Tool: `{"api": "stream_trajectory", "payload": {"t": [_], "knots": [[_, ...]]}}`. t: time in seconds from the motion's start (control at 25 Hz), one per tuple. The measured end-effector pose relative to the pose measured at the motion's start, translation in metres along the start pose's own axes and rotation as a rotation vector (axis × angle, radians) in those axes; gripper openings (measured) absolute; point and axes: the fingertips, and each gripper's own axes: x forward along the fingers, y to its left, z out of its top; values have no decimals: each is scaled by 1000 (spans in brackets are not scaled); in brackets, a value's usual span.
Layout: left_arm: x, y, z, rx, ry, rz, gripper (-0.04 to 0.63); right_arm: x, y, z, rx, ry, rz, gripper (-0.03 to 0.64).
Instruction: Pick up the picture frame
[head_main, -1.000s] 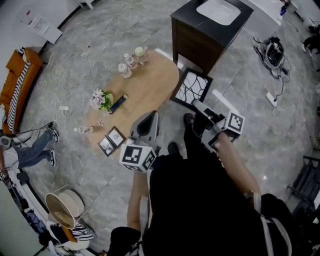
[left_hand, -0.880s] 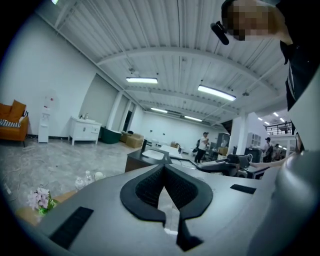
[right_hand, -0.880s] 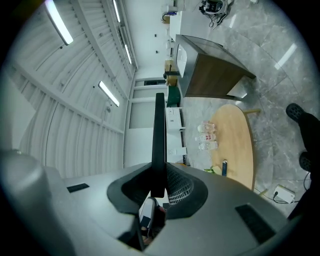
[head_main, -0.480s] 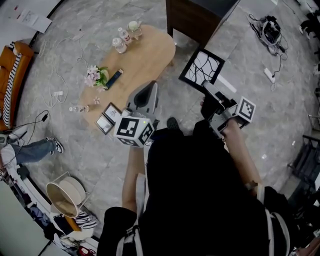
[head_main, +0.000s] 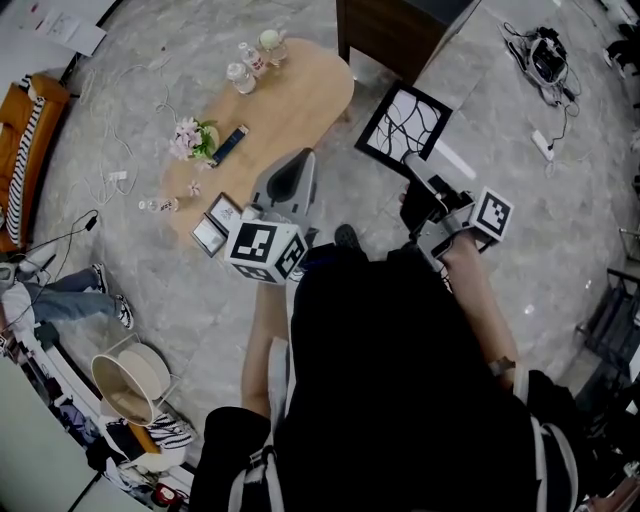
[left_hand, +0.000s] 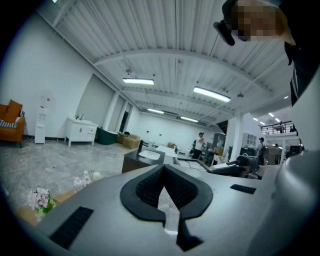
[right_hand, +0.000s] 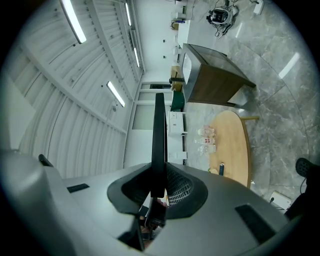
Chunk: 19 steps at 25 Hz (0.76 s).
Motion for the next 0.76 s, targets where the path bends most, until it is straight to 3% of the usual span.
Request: {"api": "stream_trajectory", "payload": {"t": [0.76], "knots": [[1,1,3,10,-4,3,12,1,4,0,-21,3,15,66]]}}
